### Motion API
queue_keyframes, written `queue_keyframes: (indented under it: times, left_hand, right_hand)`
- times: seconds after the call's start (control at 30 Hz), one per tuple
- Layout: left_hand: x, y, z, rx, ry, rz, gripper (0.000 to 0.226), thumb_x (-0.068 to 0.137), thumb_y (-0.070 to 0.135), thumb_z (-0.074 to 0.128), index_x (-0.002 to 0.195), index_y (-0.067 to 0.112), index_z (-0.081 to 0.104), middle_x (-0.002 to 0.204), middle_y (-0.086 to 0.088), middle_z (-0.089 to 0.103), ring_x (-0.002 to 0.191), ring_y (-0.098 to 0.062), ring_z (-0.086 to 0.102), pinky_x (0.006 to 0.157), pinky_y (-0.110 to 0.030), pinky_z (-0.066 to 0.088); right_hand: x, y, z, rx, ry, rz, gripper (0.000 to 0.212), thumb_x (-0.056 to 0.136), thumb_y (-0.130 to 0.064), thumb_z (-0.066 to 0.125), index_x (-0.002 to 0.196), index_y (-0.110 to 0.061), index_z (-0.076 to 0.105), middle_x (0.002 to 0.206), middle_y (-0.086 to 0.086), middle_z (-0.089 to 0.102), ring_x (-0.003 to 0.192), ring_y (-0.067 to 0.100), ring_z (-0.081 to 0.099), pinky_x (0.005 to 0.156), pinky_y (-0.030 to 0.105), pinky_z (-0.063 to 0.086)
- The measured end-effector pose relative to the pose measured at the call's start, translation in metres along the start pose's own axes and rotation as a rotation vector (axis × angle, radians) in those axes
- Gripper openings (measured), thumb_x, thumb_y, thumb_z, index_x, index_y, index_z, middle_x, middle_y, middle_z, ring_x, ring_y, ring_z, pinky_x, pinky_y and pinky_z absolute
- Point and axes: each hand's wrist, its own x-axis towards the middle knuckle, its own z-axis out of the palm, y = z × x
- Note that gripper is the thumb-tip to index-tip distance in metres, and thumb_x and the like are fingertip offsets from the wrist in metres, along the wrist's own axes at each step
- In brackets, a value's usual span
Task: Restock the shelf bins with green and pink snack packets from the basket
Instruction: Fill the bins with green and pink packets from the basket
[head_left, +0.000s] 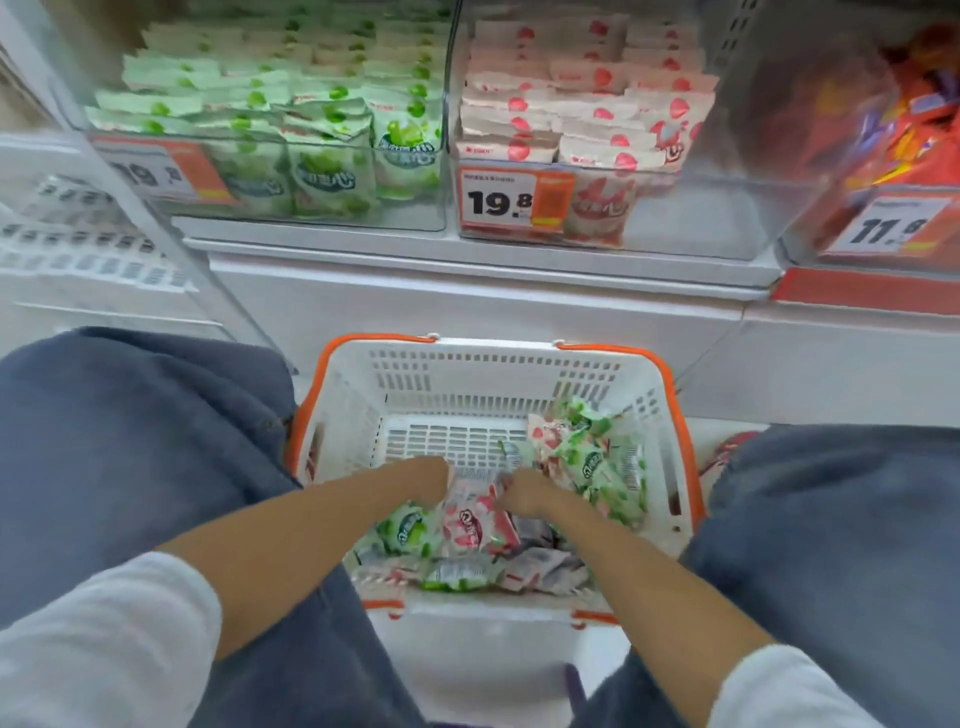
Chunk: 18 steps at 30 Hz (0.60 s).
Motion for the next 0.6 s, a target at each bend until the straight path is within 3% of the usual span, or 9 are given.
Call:
queue_keyframes:
  times: [0.03,0.1,0.17,0.23,0.33,0.4,0.47,0.53,0.6]
  left_hand:
    - [0.0,0.0,0.002,-0.003,-0.011,-0.009,0.026,0.097,0.004,0.044,0.077,0.007,0.06,0.068,-0.002,0.04,0.057,-0.014,0.04,0.074,-0.03,0.045]
    - [-0.006,0.0,0.003,0.07,-0.07,0.009,0.027,0.098,-0.005,0.038,0.103,-0.014,0.063,0.076,-0.007,0.05,0.064,-0.015,0.047,0.079,-0.028,0.045]
    - [-0.012,-0.004,-0.002,0.003,-0.065,-0.014,0.025,0.097,-0.005,0.038,0.091,-0.012,0.061,0.086,-0.011,0.056,0.069,-0.016,0.051,0.063,-0.019,0.044]
    - [-0.013,-0.01,-0.006,-0.038,0.001,-0.045,0.022,0.097,0.002,0.044,0.076,0.003,0.054,0.076,-0.004,0.048,0.057,-0.012,0.038,0.057,-0.02,0.038]
    - [-0.025,-0.01,-0.019,-0.242,0.089,-0.118,0.031,0.101,0.024,0.046,0.118,0.004,0.062,0.112,-0.008,0.064,0.083,-0.019,0.061,0.08,-0.028,0.048]
    - [-0.035,-0.006,-0.033,-0.477,0.091,-0.124,0.054,0.103,0.045,0.037,0.136,0.004,0.048,0.137,-0.012,0.052,0.112,-0.027,0.06,0.09,-0.033,0.049]
    - [-0.042,0.001,-0.052,-0.85,0.031,-0.098,0.072,0.095,0.062,0.04,0.142,0.008,0.04,0.145,-0.012,0.044,0.12,-0.029,0.056,0.095,-0.039,0.051]
    - [-0.053,0.014,-0.075,-1.219,-0.016,0.05,0.068,0.09,0.06,0.053,0.133,0.008,0.05,0.138,-0.011,0.053,0.117,-0.023,0.058,0.097,-0.039,0.052]
    - [-0.065,0.032,-0.098,-1.394,0.041,0.268,0.047,0.091,0.045,0.061,0.119,0.008,0.062,0.121,-0.007,0.067,0.107,-0.017,0.064,0.097,-0.036,0.053]
  right_hand:
    - [0.004,-0.001,0.01,0.048,-0.001,-0.009,0.054,0.095,-0.037,0.059,0.135,-0.002,0.048,0.133,0.014,0.052,0.122,0.03,0.052,0.101,0.037,0.043]
    - [0.008,-0.006,0.021,0.204,0.034,-0.019,0.06,0.093,-0.03,0.065,0.141,-0.004,0.039,0.14,0.015,0.048,0.125,0.031,0.051,0.102,0.04,0.044]
    - [0.011,-0.01,0.028,0.213,0.075,-0.041,0.041,0.091,-0.024,0.067,0.124,-0.006,0.05,0.12,0.013,0.06,0.104,0.027,0.061,0.091,0.041,0.052]
    - [0.01,-0.012,0.031,0.16,0.104,-0.069,0.021,0.091,-0.022,0.067,0.101,-0.009,0.054,0.093,0.005,0.058,0.08,0.018,0.057,0.075,0.034,0.05]
    - [0.0,-0.015,0.009,0.291,0.208,-0.108,0.02,0.092,-0.014,0.064,0.084,-0.015,0.046,0.072,0.001,0.048,0.06,0.014,0.048,0.063,0.034,0.052]
    - [-0.017,-0.015,-0.022,0.463,0.321,-0.139,0.018,0.092,-0.014,0.064,0.103,-0.014,0.05,0.086,0.005,0.057,0.068,0.017,0.056,0.066,0.033,0.051]
    - [-0.041,-0.015,-0.061,0.634,0.392,-0.195,0.035,0.09,-0.012,0.066,0.123,-0.012,0.052,0.112,0.008,0.06,0.091,0.022,0.064,0.08,0.035,0.054]
    - [-0.07,-0.012,-0.096,0.777,0.397,-0.268,0.042,0.088,-0.009,0.069,0.126,-0.015,0.055,0.123,0.009,0.058,0.103,0.025,0.064,0.092,0.046,0.053]
    - [-0.1,-0.008,-0.124,0.803,0.39,-0.342,0.04,0.086,-0.005,0.071,0.122,-0.016,0.058,0.122,0.01,0.06,0.107,0.025,0.063,0.096,0.047,0.052]
